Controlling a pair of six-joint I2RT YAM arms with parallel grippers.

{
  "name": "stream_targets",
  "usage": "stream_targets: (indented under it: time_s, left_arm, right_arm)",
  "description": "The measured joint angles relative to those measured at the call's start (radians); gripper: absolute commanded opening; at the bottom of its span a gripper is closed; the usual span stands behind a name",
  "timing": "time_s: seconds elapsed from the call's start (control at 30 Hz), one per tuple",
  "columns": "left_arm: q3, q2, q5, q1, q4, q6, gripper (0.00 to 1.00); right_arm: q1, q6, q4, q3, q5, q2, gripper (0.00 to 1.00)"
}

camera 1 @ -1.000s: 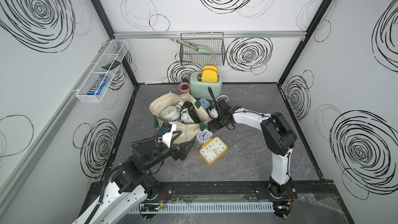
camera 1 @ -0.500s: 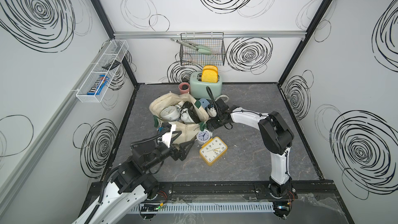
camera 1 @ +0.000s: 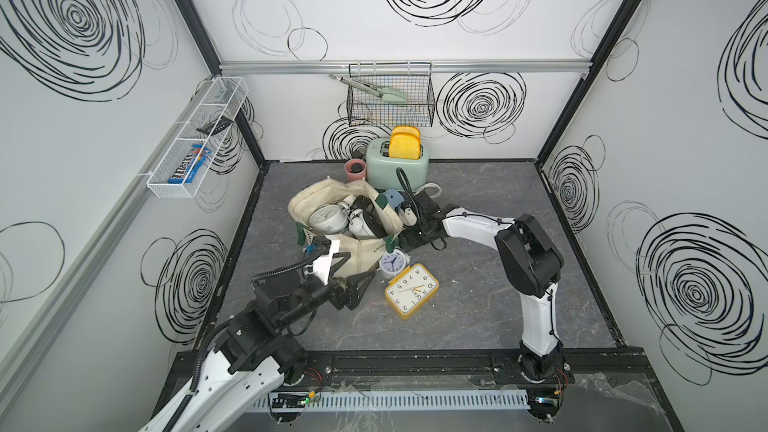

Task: Put the alarm clock into the canvas bag
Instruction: Pick up the alarm from the center of the board.

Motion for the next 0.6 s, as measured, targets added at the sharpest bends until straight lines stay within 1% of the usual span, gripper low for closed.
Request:
stream_targets:
  time_s: [0.03, 0.2, 0.3, 0.4, 0.6]
  left_arm:
    - [0.000, 0.000, -0.001, 0.000, 0.000, 0.000, 0.96]
    - [0.000, 0.000, -0.006, 0.000, 0.000, 0.000, 0.96]
    - [0.000, 0.000, -0.011, 0.000, 0.000, 0.000, 0.96]
    - [0.000, -0.002, -0.033, 0.000, 0.000, -0.009, 0.96]
    - [0.020, 0.000, -0.064, 0.000, -0.002, -0.044, 0.96]
  right_arm:
    - [0.002, 0.000, 0.002, 0.000, 0.003, 0.000, 0.79]
    - [0.003, -0.003, 0.024, -0.020, 0.014, -0.011, 0.73]
    - [0.003, 0.000, 0.033, -0.063, 0.021, -0.045, 0.68]
    - [-0.002, 0.010, 0.036, -0.123, 0.027, -0.111, 0.59]
    - [-0.032, 0.057, 0.064, -0.219, 0.024, -0.310, 0.53]
